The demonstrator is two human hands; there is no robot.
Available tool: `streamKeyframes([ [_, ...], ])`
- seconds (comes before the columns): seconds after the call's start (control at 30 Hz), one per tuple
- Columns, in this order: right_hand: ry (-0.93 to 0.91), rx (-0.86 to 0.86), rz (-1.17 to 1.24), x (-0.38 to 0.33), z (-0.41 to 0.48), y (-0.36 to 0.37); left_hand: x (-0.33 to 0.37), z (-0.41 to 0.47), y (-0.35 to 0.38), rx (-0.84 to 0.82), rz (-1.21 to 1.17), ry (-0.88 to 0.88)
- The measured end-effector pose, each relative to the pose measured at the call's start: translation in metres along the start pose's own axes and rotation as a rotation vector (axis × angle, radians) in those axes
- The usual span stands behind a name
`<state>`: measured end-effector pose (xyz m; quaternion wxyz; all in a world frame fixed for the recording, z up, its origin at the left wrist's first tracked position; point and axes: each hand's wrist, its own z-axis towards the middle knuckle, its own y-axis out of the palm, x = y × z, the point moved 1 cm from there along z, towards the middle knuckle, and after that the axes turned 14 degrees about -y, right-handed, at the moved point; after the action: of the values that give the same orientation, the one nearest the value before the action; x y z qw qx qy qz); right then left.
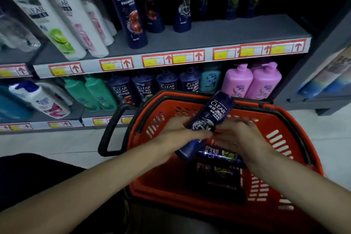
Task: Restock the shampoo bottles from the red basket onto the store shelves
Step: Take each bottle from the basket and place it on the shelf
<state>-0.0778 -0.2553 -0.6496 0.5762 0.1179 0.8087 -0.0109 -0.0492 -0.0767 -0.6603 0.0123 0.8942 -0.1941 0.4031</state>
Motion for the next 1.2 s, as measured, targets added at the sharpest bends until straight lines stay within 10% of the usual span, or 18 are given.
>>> streamKeyframes([
  [1.2, 0.081, -0.050, 0.214, -0.039, 0.003, -0.010, 0.042, -0.020, 0.011, -0.074, -0.168, 0.152],
])
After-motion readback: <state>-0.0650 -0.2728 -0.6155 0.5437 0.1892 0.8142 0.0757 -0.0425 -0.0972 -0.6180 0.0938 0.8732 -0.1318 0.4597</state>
